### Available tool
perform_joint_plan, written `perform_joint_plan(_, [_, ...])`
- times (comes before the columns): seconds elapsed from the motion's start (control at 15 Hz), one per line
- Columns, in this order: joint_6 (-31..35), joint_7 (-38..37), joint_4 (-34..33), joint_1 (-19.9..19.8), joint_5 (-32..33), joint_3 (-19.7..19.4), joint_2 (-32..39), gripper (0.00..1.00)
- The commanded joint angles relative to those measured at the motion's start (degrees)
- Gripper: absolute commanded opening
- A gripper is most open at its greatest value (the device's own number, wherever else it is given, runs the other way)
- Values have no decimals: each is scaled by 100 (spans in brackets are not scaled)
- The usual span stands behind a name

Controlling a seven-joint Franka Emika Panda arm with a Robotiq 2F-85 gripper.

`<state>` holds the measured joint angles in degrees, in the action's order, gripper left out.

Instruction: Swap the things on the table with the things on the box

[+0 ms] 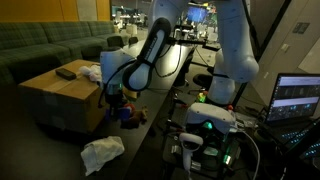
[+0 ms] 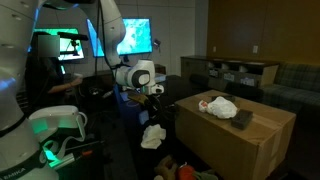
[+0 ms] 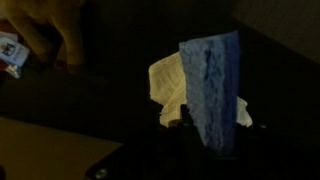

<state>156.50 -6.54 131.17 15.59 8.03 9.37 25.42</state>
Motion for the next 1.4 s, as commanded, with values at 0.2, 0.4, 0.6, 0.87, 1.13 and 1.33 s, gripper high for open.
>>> perform_joint_plan(0.2, [381, -352, -710, 87, -347, -202, 1036, 14])
perform_joint_plan(0.4, [466, -346, -962, 33, -539, -238, 1342, 14])
perform_joint_plan(0.6, [553, -362, -1132, -10, -660, -309, 1551, 18])
perform_joint_plan(0.87, [648, -405, -1156, -72, -767, -355, 1605, 49])
perform_joint_plan(1.13, [828, -494, -1056, 22, -749, -443, 1516, 81])
perform_joint_plan(1.33, [950, -536, -985, 51, -778, -399, 1462, 99])
